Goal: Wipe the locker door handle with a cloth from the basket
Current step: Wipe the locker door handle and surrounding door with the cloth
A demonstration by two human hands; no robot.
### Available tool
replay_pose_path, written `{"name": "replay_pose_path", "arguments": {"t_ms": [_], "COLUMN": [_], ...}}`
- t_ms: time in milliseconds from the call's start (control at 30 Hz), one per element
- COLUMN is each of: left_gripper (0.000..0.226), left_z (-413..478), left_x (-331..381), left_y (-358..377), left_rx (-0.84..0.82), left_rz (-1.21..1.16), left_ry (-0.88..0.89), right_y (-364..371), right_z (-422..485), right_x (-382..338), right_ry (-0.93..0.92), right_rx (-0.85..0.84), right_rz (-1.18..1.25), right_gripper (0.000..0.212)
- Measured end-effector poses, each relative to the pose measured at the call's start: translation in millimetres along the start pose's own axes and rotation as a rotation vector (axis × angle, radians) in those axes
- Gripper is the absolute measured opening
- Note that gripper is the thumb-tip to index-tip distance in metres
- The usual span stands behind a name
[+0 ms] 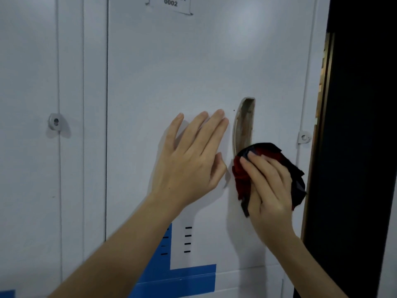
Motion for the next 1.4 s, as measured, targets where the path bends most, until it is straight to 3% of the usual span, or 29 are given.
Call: {"name": "replay_pose_path", "arguments": {"t_ms": [200,433,667,1233,1400], "left_gripper": [0.051,0.052,0.049,0.05,0.049], "left_z": [0.2,0.0,-0.1,-0.9,-0.5], "left_x": [0.2,0.2,-0.2,0.5,0.1], "left_y": [-0.2,0.4,0.8,0.6,1.8], "left_rx": [-0.004,0.0,0.015,0.012,0.025], "left_rz": [0.002,0.0,0.013,0.004,0.014], "left_ry": [-0.001,-0.003,-0.001,-0.004,-0.01], "right_y": [5.8,4.6,22.4,17.1,27.4], "right_z": [34.5,-19.8,21.6,4.7,37.3], "right_x": [9.5,-15.9,-15.0,-22.6,-21.1], "right_ry": [0.031,0.067,0.078,0.093,0.121], "right_rx": [0.03,0.027,0.092,0.066,0.127], "right_rz": [-0.008,-0.004,-0.025,-0.009,-0.005], "right_gripper": [0.039,0.028,0.03,0.033,0.031]}}
Point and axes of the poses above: each hand's wrist, its own z-axis towards the middle knuckle, its own y-axis out of the palm, x = y × z, the point moved 1 cm from there along z, towards the middle knuckle, and after that the axes turned 14 degrees about z, right-handed, at the moved point
